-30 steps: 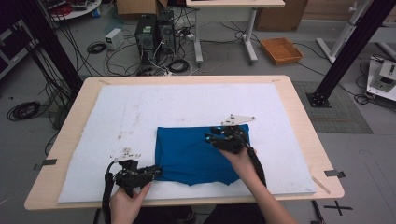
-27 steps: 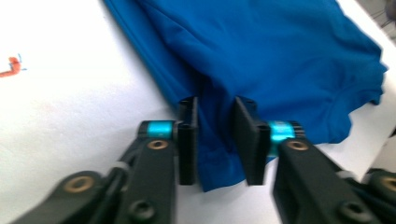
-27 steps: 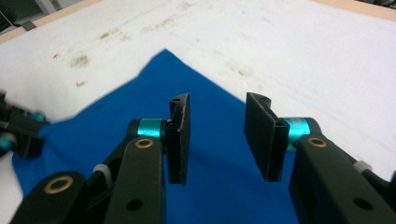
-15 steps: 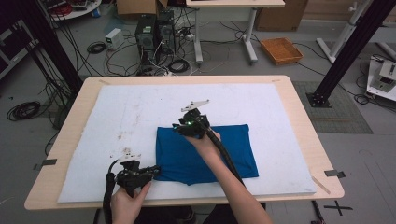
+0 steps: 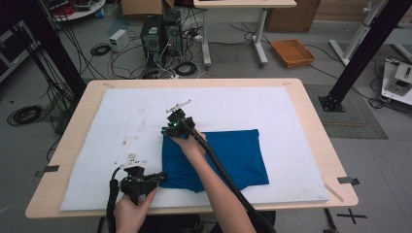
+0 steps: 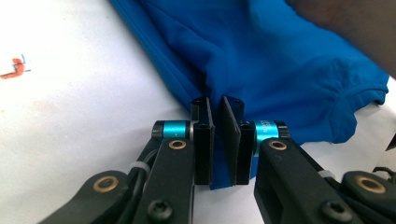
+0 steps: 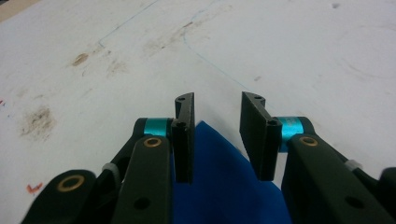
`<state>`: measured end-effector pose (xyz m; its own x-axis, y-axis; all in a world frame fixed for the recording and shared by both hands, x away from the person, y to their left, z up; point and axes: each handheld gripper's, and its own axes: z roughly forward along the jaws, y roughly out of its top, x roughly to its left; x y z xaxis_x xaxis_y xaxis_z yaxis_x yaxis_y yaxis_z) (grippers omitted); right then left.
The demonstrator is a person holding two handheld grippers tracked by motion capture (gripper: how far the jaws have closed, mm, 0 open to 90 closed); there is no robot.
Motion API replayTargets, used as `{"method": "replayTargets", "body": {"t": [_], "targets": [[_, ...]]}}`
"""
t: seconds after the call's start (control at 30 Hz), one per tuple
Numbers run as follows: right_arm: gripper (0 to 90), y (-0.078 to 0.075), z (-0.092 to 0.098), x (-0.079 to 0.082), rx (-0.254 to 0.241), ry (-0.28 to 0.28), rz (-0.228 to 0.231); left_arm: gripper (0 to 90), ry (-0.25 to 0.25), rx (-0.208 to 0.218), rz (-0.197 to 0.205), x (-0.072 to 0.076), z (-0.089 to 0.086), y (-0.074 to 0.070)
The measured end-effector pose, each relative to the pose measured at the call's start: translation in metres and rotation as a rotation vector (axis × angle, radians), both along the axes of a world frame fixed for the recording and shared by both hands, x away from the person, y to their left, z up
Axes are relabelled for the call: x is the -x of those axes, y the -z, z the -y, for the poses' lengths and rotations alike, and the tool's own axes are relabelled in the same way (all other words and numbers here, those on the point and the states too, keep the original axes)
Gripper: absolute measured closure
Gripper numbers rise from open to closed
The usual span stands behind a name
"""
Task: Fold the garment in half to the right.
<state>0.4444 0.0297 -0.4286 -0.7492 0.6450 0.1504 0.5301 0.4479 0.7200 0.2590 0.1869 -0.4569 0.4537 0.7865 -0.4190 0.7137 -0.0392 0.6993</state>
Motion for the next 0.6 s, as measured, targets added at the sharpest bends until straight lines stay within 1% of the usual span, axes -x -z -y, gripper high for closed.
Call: {"method": "replayTargets", "body": {"t": [0.03,0.1,0.17,0.2,0.23,0.27,0.33,0.4,0.47,0.53,0.6], "targets": [[66.4,0.001,-0.003,0.000,0.011,-0.002,0.004,82.6,0.001,0.002,0.001,0.000,0.000,0.000],[66.4,0.004,-0.010,0.000,0.049,0.000,0.010,82.6,0.003,0.004,0.001,0.000,0.000,0.000],[66.4,0.007,-0.014,-0.001,0.072,0.003,0.013,82.6,0.003,0.004,0.002,0.000,0.000,0.000],[66.6,0.008,-0.015,-0.001,0.073,0.005,0.006,82.5,0.003,0.005,0.002,0.000,0.000,0.000],[67.4,0.009,-0.016,-0.002,0.069,0.004,0.007,82.6,0.005,0.005,0.002,0.000,-0.001,0.000],[69.4,0.010,-0.018,-0.002,0.077,0.002,0.006,82.6,0.005,0.004,0.001,0.000,-0.001,0.001],[72.0,0.013,-0.022,-0.002,0.113,0.004,0.017,82.6,0.005,0.004,0.002,0.000,-0.001,0.000],[75.5,0.013,-0.023,-0.001,0.138,-0.003,0.040,82.6,0.004,0.004,0.002,0.000,-0.001,0.001],[82.9,0.012,-0.023,-0.001,0.141,-0.002,0.041,82.6,0.005,0.003,0.002,0.000,0.000,0.000],[86.0,0.012,-0.024,-0.001,0.143,-0.012,0.058,82.6,0.005,-0.001,0.001,0.000,0.000,0.000],[86.5,0.011,-0.024,0.001,0.139,-0.016,0.065,83.1,0.006,-0.002,0.005,0.000,0.000,0.000]]}}
